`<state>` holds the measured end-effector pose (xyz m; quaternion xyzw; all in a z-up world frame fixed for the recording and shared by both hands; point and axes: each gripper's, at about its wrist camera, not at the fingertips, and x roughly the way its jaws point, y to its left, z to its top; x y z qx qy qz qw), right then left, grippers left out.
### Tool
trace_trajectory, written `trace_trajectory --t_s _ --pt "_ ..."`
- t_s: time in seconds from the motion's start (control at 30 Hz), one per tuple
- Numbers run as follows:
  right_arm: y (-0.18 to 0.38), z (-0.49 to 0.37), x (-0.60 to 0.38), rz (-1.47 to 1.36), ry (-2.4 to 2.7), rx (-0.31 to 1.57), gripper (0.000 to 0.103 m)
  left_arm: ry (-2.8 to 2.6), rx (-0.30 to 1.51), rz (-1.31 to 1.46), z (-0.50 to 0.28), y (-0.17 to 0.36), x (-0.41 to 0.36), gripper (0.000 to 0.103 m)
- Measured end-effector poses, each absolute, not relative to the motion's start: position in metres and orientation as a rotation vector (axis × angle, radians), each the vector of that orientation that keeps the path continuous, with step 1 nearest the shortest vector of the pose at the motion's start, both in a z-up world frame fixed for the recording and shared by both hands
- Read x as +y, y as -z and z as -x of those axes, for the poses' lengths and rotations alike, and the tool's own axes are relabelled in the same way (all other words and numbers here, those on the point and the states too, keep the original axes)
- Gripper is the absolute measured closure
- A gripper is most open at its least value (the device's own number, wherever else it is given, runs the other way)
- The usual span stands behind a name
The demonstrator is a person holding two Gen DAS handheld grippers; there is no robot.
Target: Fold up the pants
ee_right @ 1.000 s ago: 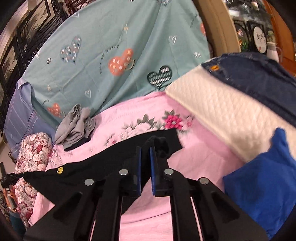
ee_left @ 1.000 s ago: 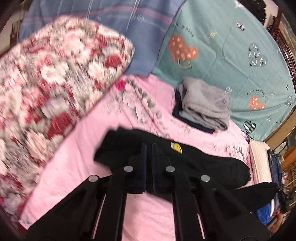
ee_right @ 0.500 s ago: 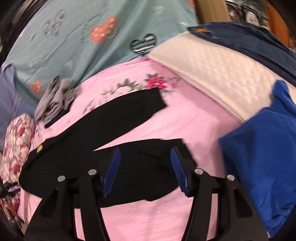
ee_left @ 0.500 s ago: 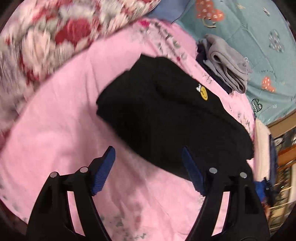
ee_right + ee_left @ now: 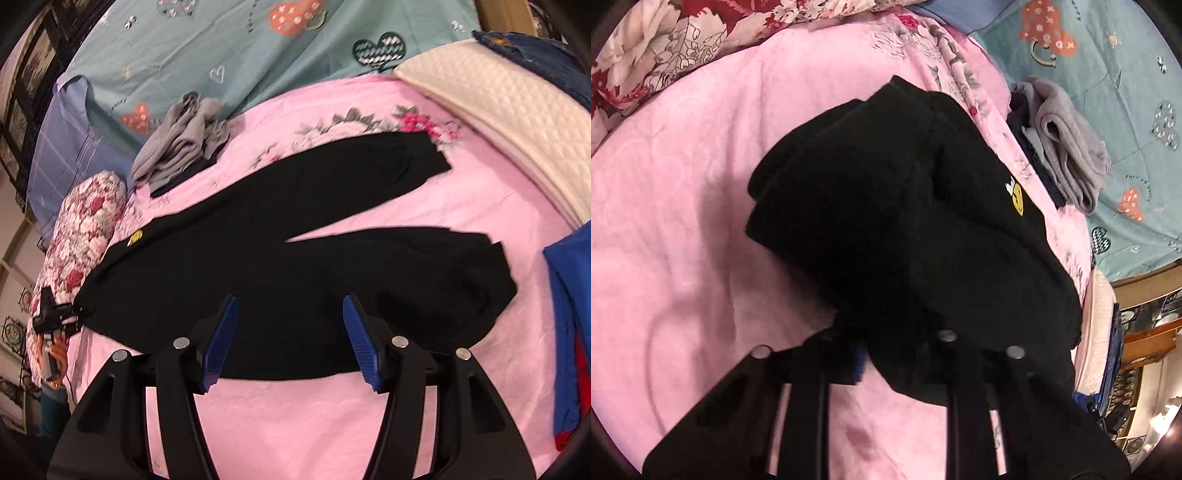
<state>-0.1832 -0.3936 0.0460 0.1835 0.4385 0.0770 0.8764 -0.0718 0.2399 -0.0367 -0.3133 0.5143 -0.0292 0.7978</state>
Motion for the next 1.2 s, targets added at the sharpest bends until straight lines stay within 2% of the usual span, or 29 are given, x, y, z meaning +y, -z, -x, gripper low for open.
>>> trace_trajectory --t_s 0.1,0.17,0.23,0.27,0.3,0.4,0.57,0.7,0.83,0.9,1.0,1.2 --pt "-0.044 0.180 -0.381 -0.345 -0.176 0.924 0.039 0.045 1.159 0.596 0.069 0.010 0.226 0.087" --pt "-0.045 0.175 -0.374 -0.340 -0.198 0.919 0.037 0.080 1.169 0.576 0.055 -0.013 0.217 0.082" --pt "-0.045 0.170 -0.367 -0.351 -0.219 0.910 0.037 0.123 1.167 0.555 0.030 -0.038 0.203 0.059" --pt "-0.045 0.168 -0.364 -0.360 -0.226 0.907 0.037 0.158 1.163 0.573 0.013 -0.048 0.195 0.035" --pt "-0.044 0.166 -0.362 -0.369 -0.231 0.905 0.037 0.179 1.164 0.587 0.003 -0.053 0.190 0.018" --pt "-0.037 0.162 -0.352 -0.409 -0.253 0.916 0.037 0.216 1.204 0.662 -0.036 -0.058 0.175 0.011" --pt "-0.024 0.157 -0.338 -0.385 -0.297 0.956 0.035 0.238 1.298 0.689 -0.042 -0.042 0.167 0.009" --pt "-0.019 0.143 -0.335 -0.415 -0.276 0.966 0.033 0.200 1.363 0.868 -0.087 -0.053 0.160 0.009" --pt "-0.022 0.152 -0.328 -0.456 -0.326 0.922 0.030 0.204 1.363 0.906 -0.114 -0.059 0.137 0.007" --pt "-0.021 0.155 -0.323 -0.425 -0.318 0.921 0.027 0.184 1.392 0.901 -0.117 -0.050 0.126 0.004" --pt "-0.024 0.145 -0.298 -0.324 -0.355 0.932 0.027 0.180 1.471 0.856 -0.121 -0.031 0.105 0.004" --pt "-0.043 0.111 -0.186 -0.051 -0.583 0.899 0.027 0.231 1.435 0.847 -0.109 -0.042 0.112 0.004"
